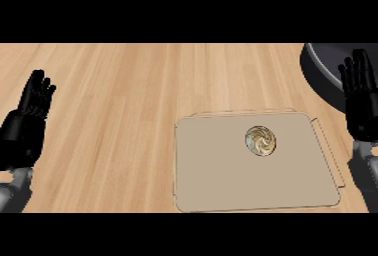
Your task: Pick the cupcake from the tray and place it in the pot
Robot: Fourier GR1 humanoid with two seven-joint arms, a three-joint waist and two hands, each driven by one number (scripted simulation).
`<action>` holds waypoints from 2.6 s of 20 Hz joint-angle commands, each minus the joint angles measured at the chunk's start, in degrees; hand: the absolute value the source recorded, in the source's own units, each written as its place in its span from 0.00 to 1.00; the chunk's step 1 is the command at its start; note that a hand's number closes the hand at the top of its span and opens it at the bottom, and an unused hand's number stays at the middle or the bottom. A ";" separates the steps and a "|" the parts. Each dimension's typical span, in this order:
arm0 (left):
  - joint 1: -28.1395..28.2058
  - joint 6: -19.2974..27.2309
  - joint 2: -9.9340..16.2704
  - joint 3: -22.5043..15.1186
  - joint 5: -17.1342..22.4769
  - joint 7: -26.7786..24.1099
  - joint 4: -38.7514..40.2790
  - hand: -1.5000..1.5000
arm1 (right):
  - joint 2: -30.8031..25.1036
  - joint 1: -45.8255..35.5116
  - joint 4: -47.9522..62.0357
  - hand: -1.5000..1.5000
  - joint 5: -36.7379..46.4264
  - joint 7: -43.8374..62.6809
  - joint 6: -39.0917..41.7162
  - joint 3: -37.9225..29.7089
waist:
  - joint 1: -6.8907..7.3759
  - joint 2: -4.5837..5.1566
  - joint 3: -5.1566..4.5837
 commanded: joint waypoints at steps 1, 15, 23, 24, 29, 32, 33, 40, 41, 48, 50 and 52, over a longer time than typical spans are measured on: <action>0.64 -1.51 -1.21 -2.62 -1.34 0.92 1.47 0.50 | 2.24 0.19 0.10 1.00 1.63 0.28 3.89 5.84 | -0.43 0.56 -1.82; 2.33 -12.28 -8.79 -14.60 0.87 9.73 9.11 0.50 | 2.51 9.16 -13.46 0.00 12.12 -22.12 6.93 16.68 | -1.71 0.33 -1.82; 1.89 -14.52 -10.85 -13.80 -0.51 7.64 13.63 0.50 | -12.03 3.26 -26.33 0.00 11.52 13.03 17.28 16.09 | -1.68 0.09 -2.08; -0.14 -14.17 -10.56 -12.68 0.06 10.57 11.70 0.50 | -11.39 2.29 -24.95 0.00 10.57 15.07 18.12 15.82 | -1.08 0.24 -1.94; -1.35 -17.16 -12.16 -11.29 -1.48 8.07 16.09 0.50 | -9.80 0.63 -24.78 0.00 4.91 24.99 21.96 14.72 | -0.92 0.45 -1.87; 1.90 -16.46 -11.93 -12.92 -2.56 8.36 11.96 0.50 | -8.16 -5.27 -19.71 0.00 3.60 32.94 23.84 16.80 | -0.04 0.42 -1.87; 0.72 -16.89 -12.48 -12.23 -1.83 9.43 13.04 0.50 | -8.65 -3.93 -16.26 0.00 4.58 30.25 25.80 17.55 | -0.15 0.53 -1.85; -0.94 -15.87 -16.82 -12.15 -4.32 8.94 16.59 0.50 | -7.61 -5.20 -7.53 0.00 13.18 26.59 33.97 25.41 | -0.42 0.59 -1.83; 1.73 -18.42 -12.10 -10.52 -3.53 11.21 10.57 0.50 | -5.76 -5.15 -6.16 0.00 14.56 26.71 33.74 25.13 | -0.16 0.45 -1.81; 2.40 -18.79 -16.92 -8.63 -7.91 8.34 15.80 0.50 | -3.82 -3.41 4.22 0.00 23.28 10.59 32.83 19.59 | -0.61 0.51 -1.82; 2.72 -21.49 -13.56 -5.98 -6.16 12.59 10.68 0.50 | -2.98 -6.12 8.13 0.00 23.93 9.17 33.07 16.62 | -0.37 0.49 -1.81; 4.25 -18.68 -16.61 -6.94 -9.75 13.92 8.53 0.50 | -1.50 -5.42 10.16 0.00 25.17 7.37 35.28 15.55 | -0.42 0.45 -1.81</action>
